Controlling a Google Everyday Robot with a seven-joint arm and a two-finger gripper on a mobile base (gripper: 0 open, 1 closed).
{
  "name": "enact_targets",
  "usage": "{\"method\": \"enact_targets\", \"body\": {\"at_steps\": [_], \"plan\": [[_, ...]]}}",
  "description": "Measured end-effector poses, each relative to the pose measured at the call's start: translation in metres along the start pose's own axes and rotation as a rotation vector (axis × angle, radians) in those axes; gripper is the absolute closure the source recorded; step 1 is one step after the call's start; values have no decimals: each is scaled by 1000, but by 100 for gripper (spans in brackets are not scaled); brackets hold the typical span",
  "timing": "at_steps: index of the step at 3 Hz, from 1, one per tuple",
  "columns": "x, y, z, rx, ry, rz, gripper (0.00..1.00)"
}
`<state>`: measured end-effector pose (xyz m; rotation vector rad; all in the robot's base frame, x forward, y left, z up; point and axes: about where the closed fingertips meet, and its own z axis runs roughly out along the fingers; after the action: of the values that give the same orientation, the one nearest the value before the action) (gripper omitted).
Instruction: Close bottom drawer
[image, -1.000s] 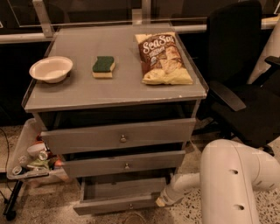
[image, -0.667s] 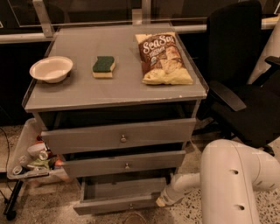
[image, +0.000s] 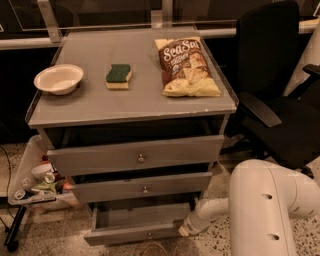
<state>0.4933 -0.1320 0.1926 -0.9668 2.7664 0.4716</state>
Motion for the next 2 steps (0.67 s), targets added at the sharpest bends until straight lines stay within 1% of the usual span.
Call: {"method": "enact_targets", "body": {"at_steps": [1,2], "plan": [[0,0,0,0,0,0,12],[0,0,0,0,0,0,0]]}}
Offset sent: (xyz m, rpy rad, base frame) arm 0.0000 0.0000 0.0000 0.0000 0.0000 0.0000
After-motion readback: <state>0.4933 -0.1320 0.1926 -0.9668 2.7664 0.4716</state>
